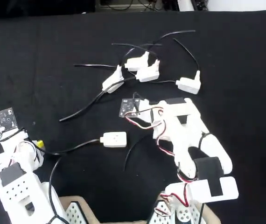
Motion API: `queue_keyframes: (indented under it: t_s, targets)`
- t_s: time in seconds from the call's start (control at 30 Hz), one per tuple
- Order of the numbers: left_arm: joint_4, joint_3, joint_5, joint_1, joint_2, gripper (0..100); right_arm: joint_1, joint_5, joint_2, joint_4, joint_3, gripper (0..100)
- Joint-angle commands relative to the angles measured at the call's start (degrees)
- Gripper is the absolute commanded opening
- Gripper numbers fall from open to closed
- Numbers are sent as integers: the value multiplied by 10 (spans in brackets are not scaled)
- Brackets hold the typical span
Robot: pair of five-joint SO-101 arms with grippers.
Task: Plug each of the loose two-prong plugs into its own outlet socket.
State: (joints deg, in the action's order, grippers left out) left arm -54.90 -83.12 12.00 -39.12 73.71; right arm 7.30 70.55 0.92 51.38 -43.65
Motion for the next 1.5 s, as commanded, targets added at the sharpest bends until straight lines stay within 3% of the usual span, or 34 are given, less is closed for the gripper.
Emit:
queue_keyframes:
  t_s: [0.0,0.37,0.63,0.8,1.2,1.33,1.47]
  targets:
    - [10,5,3,8,6,257,-10,-75,-2,3,15,12]
    - [10,5,3,9,6,257,-18,-172,109,193,108,12]
    - [10,5,3,9,6,257,-17,-225,233,210,107,12]
    - [10,5,3,9,6,257,11,-284,238,196,107,12]
    - [10,5,3,9,6,257,94,-459,35,-17,73,19]
    - [10,5,3,9,6,257,101,-469,4,-22,73,102]
    - [10,5,3,9,6,257,101,-466,1,1,73,116]
